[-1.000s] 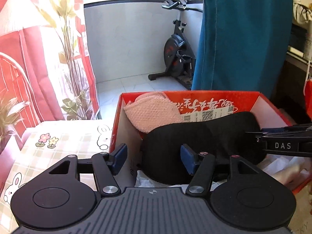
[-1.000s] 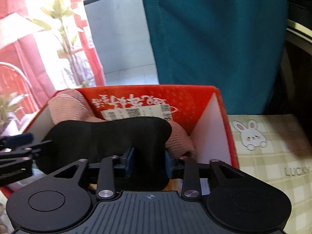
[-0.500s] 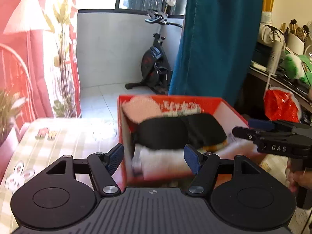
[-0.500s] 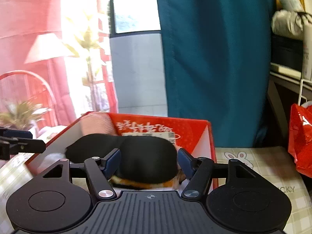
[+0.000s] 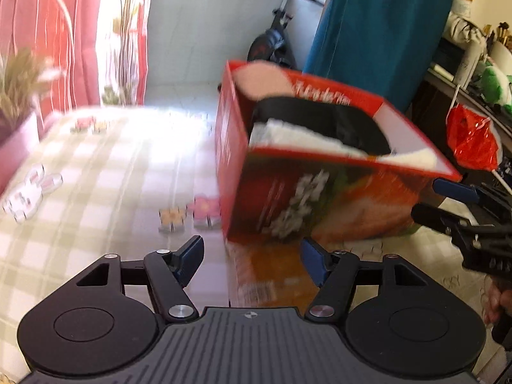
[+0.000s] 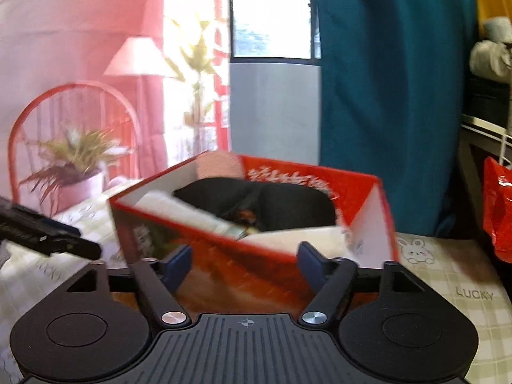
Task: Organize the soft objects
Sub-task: 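Move both grippers down to the plastic-wrapped pastry in front of the box, then close both grippers on the wrapped pastry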
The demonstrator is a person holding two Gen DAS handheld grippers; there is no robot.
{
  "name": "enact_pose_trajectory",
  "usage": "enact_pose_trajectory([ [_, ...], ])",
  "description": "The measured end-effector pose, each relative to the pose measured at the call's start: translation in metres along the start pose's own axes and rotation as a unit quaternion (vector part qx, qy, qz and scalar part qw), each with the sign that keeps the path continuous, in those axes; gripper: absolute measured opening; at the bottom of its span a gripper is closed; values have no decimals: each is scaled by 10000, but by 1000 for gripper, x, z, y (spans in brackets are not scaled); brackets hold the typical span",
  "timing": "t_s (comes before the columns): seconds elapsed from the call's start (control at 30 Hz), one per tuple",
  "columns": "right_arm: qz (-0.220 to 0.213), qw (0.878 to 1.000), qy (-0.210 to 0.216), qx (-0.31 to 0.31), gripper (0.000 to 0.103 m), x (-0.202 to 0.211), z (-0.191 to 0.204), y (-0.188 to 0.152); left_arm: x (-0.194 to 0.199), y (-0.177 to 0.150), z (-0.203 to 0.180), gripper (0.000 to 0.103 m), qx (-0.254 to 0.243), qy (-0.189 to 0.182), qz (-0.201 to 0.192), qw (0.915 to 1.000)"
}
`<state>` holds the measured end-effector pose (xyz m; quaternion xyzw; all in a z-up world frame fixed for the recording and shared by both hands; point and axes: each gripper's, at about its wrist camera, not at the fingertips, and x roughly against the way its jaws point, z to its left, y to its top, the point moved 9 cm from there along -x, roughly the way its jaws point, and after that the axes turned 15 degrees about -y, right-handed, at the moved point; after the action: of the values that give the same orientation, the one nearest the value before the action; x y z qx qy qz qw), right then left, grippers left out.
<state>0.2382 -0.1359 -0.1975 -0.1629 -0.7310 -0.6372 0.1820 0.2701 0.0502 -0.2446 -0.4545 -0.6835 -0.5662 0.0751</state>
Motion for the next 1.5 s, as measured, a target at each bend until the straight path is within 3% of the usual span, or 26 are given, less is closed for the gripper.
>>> enact_pose_trajectory([
  [0.2, 416, 9985, 312, 187, 72, -4, 31, -29, -17, -25, 16, 61, 240, -98, 300, 9992],
  [0.33, 713, 9954, 552, 338, 72, -6, 52, -49, -19, -31, 18, 52, 449, -497, 276, 9974],
  [0.53, 1044, 9879, 882, 734, 72, -6, 79, -76, -29, -34, 3, 52, 260, -700, 353, 9966],
  [0.73, 1220, 9857, 909, 719, 72, -7, 78, -83, -39, -39, -22, 52, 72, -918, 425, 9948],
  [0.87, 1181, 9868, 887, 667, 72, 1, 71, -86, -40, -48, -37, 52, 152, -1005, 422, 9939],
  [1.0, 1099, 9868, 1002, 635, 62, 15, 64, -91, -35, -57, -53, 52, 280, -1144, 316, 9925],
  [1.33, 1005, 9849, 1240, 673, 56, 40, 68, -99, -18, -79, -66, 52, 563, -909, 8, 9943],
  [1.5, 983, 9834, 1301, 800, 55, 51, 75, -99, -4, -81, -77, 51, 468, -772, -96, 9959],
])
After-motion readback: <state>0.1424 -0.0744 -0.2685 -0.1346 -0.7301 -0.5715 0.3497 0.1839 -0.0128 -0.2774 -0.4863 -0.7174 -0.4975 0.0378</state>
